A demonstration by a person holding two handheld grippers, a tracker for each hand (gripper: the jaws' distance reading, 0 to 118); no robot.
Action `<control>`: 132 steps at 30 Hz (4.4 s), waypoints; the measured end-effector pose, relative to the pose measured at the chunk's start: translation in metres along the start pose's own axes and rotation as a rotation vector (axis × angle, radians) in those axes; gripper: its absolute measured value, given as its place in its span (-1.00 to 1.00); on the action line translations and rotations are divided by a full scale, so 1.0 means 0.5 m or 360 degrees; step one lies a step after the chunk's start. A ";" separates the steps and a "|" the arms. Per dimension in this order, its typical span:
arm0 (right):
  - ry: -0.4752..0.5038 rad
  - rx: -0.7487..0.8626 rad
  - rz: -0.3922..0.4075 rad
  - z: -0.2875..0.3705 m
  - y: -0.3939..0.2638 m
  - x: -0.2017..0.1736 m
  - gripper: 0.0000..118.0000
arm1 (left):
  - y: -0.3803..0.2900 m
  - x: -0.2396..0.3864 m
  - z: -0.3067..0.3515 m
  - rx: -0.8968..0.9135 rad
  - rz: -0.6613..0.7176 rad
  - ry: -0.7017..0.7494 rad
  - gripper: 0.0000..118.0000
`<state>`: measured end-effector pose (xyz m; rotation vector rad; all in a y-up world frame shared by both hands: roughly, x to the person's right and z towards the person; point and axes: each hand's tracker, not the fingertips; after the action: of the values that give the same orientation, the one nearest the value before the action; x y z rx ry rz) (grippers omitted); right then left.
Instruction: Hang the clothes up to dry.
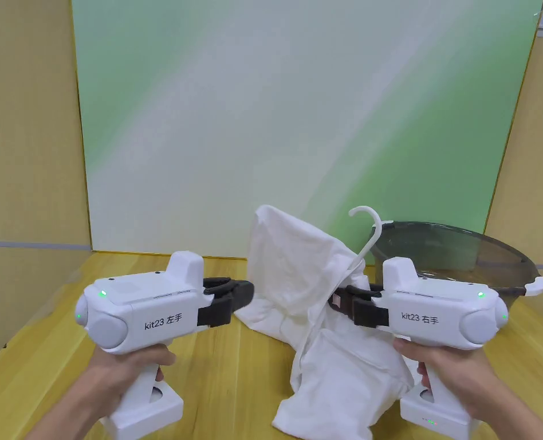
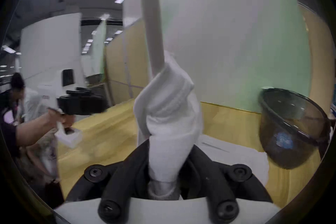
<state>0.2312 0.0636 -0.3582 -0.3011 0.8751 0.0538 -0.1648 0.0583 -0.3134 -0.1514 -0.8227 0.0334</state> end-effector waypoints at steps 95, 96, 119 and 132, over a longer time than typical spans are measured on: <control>-0.3125 0.0496 -0.0335 1.120 -0.064 -0.835 -0.90 | 0.420 1.249 -0.091 0.0847 -0.0053 -0.1606 -1.00; -0.3176 0.0528 -0.0297 1.131 -0.033 -0.839 -0.90 | 0.416 1.241 -0.091 0.0892 -0.0047 -0.1556 -1.00; -0.3372 0.0195 -0.0306 1.342 0.387 -0.642 -0.90 | 0.397 1.179 -0.089 0.0906 -0.0073 -0.1712 -1.00; -0.3436 0.0157 -0.0460 1.393 0.330 -0.617 -0.90 | 0.387 1.173 -0.118 0.0844 -0.0087 -0.1692 -1.00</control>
<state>0.5257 0.4410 0.2570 -0.1248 -1.3035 0.0375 0.2833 0.2943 0.0452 0.4349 -1.8412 0.2964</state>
